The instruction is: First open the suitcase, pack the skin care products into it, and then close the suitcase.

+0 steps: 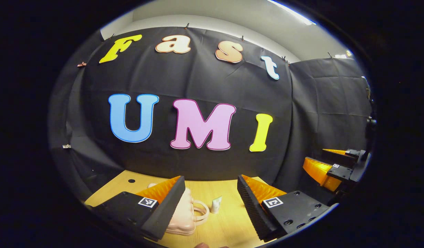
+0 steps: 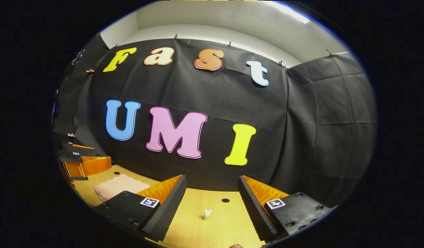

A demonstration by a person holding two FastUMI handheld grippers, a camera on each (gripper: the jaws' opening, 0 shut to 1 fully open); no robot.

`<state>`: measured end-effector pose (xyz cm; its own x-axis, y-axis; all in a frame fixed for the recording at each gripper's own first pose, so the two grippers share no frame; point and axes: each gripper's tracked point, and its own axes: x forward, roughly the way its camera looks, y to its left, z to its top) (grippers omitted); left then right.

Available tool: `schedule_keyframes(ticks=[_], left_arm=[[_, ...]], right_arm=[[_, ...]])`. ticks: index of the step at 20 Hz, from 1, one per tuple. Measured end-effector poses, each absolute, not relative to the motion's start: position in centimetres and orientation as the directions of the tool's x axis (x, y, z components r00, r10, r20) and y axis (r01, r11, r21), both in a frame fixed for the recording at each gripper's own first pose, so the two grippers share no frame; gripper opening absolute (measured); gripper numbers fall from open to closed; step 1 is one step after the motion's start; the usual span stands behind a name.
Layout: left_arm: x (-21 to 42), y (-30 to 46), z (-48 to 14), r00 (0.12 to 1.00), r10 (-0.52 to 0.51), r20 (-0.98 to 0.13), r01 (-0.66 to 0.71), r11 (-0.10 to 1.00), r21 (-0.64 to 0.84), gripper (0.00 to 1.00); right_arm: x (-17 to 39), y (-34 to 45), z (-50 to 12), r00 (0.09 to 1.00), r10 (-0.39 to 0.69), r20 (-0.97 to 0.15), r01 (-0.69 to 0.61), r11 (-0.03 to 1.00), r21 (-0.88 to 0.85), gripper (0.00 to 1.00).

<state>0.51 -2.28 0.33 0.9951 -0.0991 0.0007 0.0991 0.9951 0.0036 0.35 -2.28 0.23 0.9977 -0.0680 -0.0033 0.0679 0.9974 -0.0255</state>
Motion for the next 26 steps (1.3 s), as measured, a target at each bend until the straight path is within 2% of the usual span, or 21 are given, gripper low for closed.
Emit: schedule_keyframes(ticks=[5,10,14,18,19,20,26], left_arm=[[0.3,-2.0,0.6,0.994,-0.107,0.018,0.106,0.994,0.029,0.96],[0.2,-2.4,-2.1,0.987,-0.148,-0.065,0.152,0.987,0.052,0.96],[1.4,-4.2,-4.8,0.967,-0.222,-0.127,0.225,0.974,0.012,0.96],[4.8,-6.0,-9.2,0.937,-0.262,-0.231,0.267,0.964,-0.006,0.96],[5.8,-6.3,-10.5,0.929,-0.259,-0.264,0.264,0.964,-0.018,1.0],[6.8,-6.5,-11.8,0.916,-0.255,-0.309,0.257,0.966,-0.035,0.96],[13.7,-6.6,-20.8,0.782,-0.201,-0.59,0.179,0.979,-0.096,0.96]], right_arm=[[0.9,-1.3,0.4,0.999,-0.053,0.009,0.053,0.998,-0.018,0.96],[0.7,-0.7,0.4,0.998,-0.054,0.016,0.054,0.999,-0.003,0.96],[0.3,-0.9,0.3,0.999,-0.042,0.019,0.042,0.999,-0.01,0.96],[0.6,-2.8,0.7,0.999,-0.036,0.041,0.037,0.999,-0.023,0.94],[0.9,-3.4,0.8,0.998,-0.034,0.048,0.035,0.999,-0.028,0.94],[1.4,-4.1,0.4,0.999,-0.033,0.043,0.035,0.999,-0.032,0.95],[3.6,-8.8,-3.0,0.999,-0.048,-0.023,0.049,0.998,0.034,0.96]])
